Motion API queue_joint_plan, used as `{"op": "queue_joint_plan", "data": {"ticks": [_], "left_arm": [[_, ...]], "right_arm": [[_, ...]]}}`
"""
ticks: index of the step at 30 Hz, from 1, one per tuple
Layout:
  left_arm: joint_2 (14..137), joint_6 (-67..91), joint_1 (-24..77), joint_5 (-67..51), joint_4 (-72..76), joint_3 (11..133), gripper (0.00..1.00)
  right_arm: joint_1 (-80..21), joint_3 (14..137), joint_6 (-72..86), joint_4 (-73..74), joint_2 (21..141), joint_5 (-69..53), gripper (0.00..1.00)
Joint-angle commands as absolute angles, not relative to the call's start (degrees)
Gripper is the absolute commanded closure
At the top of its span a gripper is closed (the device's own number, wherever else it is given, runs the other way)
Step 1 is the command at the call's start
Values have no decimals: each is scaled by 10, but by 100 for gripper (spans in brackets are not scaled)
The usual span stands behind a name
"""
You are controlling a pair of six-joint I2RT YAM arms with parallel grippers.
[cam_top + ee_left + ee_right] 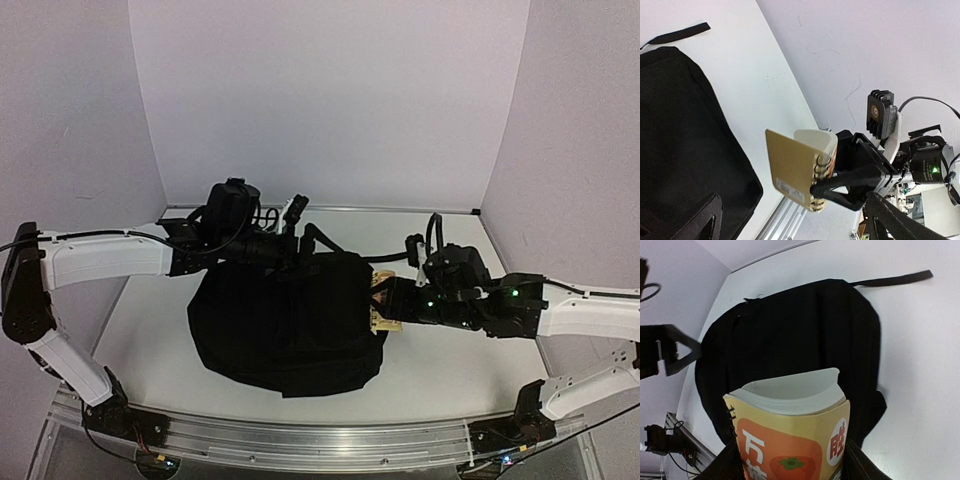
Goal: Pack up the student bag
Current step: Pick up the stationery from the center of the board.
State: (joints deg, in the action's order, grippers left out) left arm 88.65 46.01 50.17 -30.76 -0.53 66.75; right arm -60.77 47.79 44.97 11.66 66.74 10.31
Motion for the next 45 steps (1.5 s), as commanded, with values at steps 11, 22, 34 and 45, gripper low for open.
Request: {"op": "queue_joint_plan", "data": {"ticks": [11,22,34,45], "left_arm": [[918,486,519,-393,35,699,8],[959,521,521,-424,83,711,57],[873,502,512,-330,97,634,100],[759,437,477,-362,110,575,100]], "right_arm": [[-638,553,362,10,751,90,41],[-640,556,356,5,764,88,40],[-633,524,384,-9,720,87,2],[-571,464,408,-139,698,-173,2]]}}
